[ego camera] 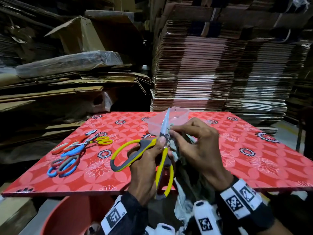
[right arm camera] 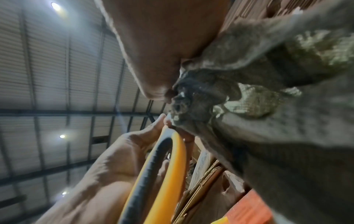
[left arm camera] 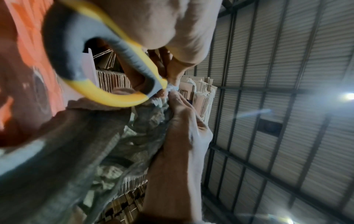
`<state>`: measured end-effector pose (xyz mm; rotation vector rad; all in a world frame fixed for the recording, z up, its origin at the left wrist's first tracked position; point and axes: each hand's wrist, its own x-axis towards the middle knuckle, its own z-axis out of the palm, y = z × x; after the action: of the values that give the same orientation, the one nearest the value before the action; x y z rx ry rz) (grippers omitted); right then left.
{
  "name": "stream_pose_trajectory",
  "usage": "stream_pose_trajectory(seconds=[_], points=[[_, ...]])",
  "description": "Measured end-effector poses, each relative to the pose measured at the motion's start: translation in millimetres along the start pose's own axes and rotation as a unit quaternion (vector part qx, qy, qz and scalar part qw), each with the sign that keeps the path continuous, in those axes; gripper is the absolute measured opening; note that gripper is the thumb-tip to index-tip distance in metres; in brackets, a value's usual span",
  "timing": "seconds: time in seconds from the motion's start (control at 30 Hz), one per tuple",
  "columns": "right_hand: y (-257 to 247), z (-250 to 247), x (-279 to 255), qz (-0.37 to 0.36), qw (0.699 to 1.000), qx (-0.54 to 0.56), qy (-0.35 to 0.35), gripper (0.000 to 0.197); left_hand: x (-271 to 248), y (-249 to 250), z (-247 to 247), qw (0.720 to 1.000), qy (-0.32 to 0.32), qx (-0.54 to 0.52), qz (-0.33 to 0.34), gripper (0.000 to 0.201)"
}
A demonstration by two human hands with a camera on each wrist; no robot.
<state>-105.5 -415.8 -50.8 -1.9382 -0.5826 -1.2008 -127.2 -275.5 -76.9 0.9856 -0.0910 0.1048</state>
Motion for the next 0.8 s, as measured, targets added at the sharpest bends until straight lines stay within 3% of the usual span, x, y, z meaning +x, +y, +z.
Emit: stream_pose_trajectory(seconds=[0.33,0.47,0.57,0.7,0.8], points=[[18,-16,14,0.113,0.993,0.041,0.008,0.011,0,2,-8,0.999,0.000,0.040,0.009,0.030],[5,-17,6,0.111,0.990,0.078,-0.029,0.025,0,1,-8,0.999,0.025,-0.011,-0.026,0.033],[-3,-13,1,0.104,0.992,0.071,-0.021,0.028,-5,5,-3,0.997,0.009,-0.040,-0.062,0.020],[1,-10,-3,0.084,0.996,0.015,-0.015,0.035,-10,9,5,0.995,-0.005,-0.048,-0.084,0.046],[1,-16,1,0.118,0.991,0.066,-0.021,0.027,-9,11,4,0.995,0.000,-0.048,-0.085,0.040]])
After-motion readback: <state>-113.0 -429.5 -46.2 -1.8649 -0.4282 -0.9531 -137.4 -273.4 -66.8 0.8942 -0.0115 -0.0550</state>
